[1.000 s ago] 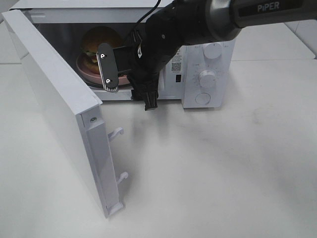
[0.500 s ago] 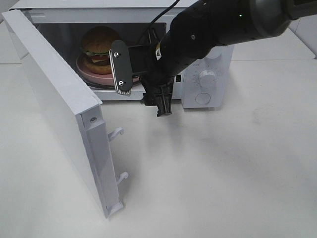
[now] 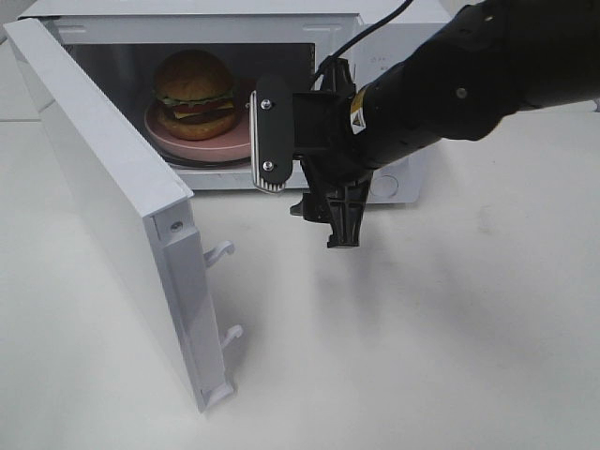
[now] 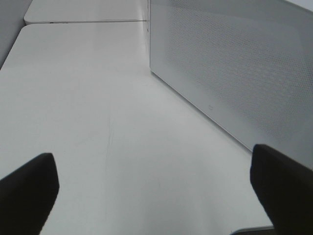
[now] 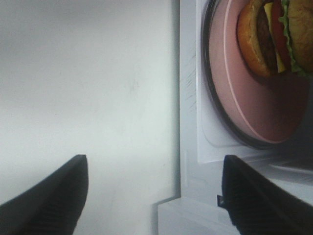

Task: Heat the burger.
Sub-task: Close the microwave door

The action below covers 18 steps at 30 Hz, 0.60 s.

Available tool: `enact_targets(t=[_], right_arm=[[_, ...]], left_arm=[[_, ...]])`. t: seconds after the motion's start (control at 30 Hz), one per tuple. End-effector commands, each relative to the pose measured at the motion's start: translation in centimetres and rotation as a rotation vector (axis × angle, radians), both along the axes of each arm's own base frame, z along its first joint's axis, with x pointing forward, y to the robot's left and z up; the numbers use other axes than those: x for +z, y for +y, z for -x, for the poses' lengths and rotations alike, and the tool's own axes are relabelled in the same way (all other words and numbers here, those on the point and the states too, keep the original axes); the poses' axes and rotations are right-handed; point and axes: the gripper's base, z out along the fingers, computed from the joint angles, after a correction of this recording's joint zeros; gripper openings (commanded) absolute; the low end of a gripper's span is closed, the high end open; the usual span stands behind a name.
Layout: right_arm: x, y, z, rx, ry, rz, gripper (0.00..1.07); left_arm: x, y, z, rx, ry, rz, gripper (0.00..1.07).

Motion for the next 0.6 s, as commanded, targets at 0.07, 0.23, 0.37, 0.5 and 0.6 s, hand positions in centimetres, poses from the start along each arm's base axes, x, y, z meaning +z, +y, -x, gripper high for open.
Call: enact_targets(t=[0.07,0.23,0.37,0.5,0.6], right_arm=[[0.8,-1.0,1.3,-0.062,0.023,-0.056,0.75],[2.2,-3.1,3.8,-0.18,0.073,-0.146,0.75],[2.7,-4.0,4.9,-0.237,0.101,-0.176,0.75],[3.8,-5.6,6.5,-0.366,0.174,-0.21,0.75],[4.5,-6.5,7.3,-0.471,0.227,-0.236,0.75]], left_arm=[[0.1,-0.1,0.3,-0.008,-0.027,0.008,1.0],[0.1,-0.1,0.3,-0.008,-0.027,0.008,1.0],[0.1,-0.1,0.3,-0.008,-0.027,0.008,1.0],[0.1,-0.1,0.3,-0.008,-0.027,0.008,1.0],[0.1,-0.1,0.3,-0.008,-0.027,0.008,1.0]])
